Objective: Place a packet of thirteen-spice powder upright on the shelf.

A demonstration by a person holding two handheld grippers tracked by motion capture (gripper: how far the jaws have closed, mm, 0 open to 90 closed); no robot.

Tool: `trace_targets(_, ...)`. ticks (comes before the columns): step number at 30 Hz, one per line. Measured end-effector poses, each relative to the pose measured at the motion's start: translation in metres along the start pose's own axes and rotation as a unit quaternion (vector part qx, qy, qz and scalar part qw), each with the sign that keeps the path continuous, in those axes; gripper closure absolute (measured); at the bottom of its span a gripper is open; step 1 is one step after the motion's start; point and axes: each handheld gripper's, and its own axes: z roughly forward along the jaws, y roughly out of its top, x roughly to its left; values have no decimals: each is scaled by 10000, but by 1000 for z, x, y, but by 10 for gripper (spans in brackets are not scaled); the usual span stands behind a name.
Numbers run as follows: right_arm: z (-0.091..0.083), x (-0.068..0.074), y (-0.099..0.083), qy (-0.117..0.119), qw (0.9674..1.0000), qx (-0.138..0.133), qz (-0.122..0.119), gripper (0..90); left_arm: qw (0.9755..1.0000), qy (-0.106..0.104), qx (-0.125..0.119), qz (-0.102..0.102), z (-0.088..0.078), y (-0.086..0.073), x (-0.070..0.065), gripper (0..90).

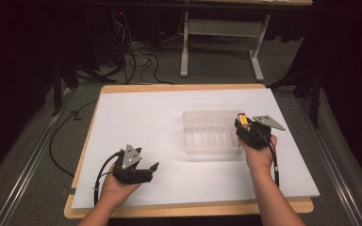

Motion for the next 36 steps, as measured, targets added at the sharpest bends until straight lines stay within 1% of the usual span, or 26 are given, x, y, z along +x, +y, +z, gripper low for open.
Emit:
trace_targets(3,-1,0,1,17,10000,0,-13,533,10000,-2,0,-2,0,0,0,198)
trace_targets(4,-2,0,3,41,10000,10,-61,531,10000,5,9,1,0,0,0,198)
trace_targets(11,-6,-2,6,44,9999,-32,-94,501,10000,12,-2,-13,0,0,0,198)
trace_targets(17,-16,-5,8,106,9998,-75,-137,486,10000,22,-7,-32,0,0,1,198)
trace_targets(20,-27,-6,10,161,9996,-117,-182,476,10000,26,0,-32,0,-1,1,198)
trace_targets(21,-27,-6,10,161,9996,-117,-182,476,10000,26,0,-32,0,-1,1,198)
trace_targets(22,-33,-6,10,205,9995,-150,-193,469,10000,31,1,-36,0,-1,1,198)
trace_targets(23,-33,-6,10,205,9995,-150,-193,469,10000,30,-1,-42,0,-1,1,198)
trace_targets(24,-40,-7,11,257,9992,-177,-231,463,10000,32,-11,-58,-1,-1,1,198)
trace_targets(26,-42,-7,11,283,9992,-184,-230,460,10000,36,-19,-65,-1,-1,1,198)
trace_targets(27,-51,-6,11,336,9989,-208,-264,454,10000,34,-26,-81,-1,0,1,198)
trace_targets(29,-59,-6,11,400,9984,-236,-312,446,10000,28,-30,-89,0,0,1,198)
trace_targets(32,-70,-5,8,523,9977,-233,-359,426,9999,-52,-17,-158,1,0,0,198)
trace_targets(33,-73,-4,6,555,9975,-220,-390,420,9996,-128,-43,-241,1,0,-1,198)
trace_targets(34,-73,-4,6,555,9975,-220,-390,420,9996,-128,-43,-241,1,0,-1,198)
trace_targets(35,-77,-3,3,603,9971,-224,-409,413,9992,-229,-74,-328,0,1,-2,198)
trace_targets(36,-84,-1,-4,764,9959,-203,-443,381,9986,-351,-125,-376,-1,3,-6,197)
